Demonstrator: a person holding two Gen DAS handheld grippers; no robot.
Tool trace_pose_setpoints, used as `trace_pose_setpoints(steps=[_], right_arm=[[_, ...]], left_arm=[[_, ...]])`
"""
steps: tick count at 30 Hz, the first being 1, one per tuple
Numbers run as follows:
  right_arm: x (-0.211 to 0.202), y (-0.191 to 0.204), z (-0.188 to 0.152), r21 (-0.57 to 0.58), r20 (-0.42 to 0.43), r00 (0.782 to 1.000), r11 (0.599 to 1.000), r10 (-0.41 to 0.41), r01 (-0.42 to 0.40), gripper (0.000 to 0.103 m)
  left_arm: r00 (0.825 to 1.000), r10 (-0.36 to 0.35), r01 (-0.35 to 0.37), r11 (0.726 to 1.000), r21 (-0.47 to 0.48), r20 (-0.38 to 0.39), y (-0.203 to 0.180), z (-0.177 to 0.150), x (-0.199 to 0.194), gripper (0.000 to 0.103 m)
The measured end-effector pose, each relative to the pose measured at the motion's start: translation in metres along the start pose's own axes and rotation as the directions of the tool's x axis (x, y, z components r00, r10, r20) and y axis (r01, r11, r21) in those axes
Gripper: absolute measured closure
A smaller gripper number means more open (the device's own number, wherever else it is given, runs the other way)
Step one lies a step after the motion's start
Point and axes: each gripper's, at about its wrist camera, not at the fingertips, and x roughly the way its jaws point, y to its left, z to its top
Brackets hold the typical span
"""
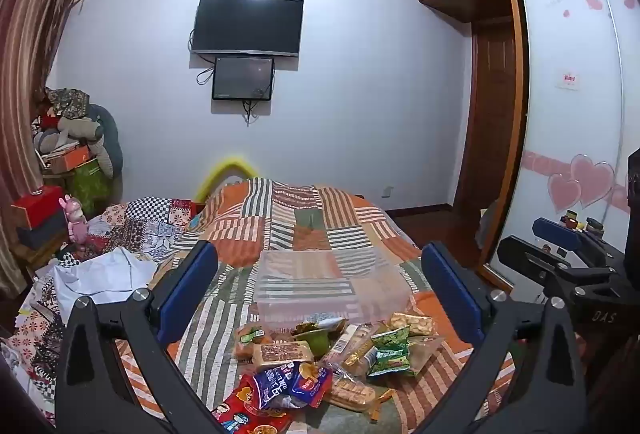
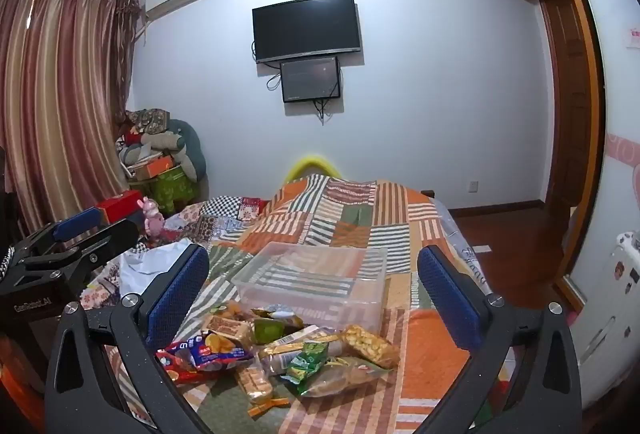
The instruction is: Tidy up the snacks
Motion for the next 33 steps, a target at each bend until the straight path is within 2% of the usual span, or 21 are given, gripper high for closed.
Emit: trace_pose_setpoints(steps=[10, 19, 33], right_arm=[[0.000, 0.002, 0.001, 0.002, 0.011, 1.000, 1.000, 0.003, -0.003, 0.000], [-0.001, 0.001, -0.001, 0.000, 0.011, 1.000, 1.000, 0.005, -0.005, 0.000], [-0.004, 0.003, 0.001, 0.001, 0.017, 1.000, 1.000, 0.005, -0.005, 0.000]], left_arm=[[1.000, 0.015, -0.015, 1.000, 0.020, 0.002, -0.013, 0.001, 0.004, 0.000], [1.000, -0.011, 0.011, 1.000, 0.004, -0.003, -0.003, 0.005, -0.004, 0.000], [1.000, -0.011, 0.011, 1.000, -0.008, -0.002, 0.001, -0.001, -0.001, 0.000]])
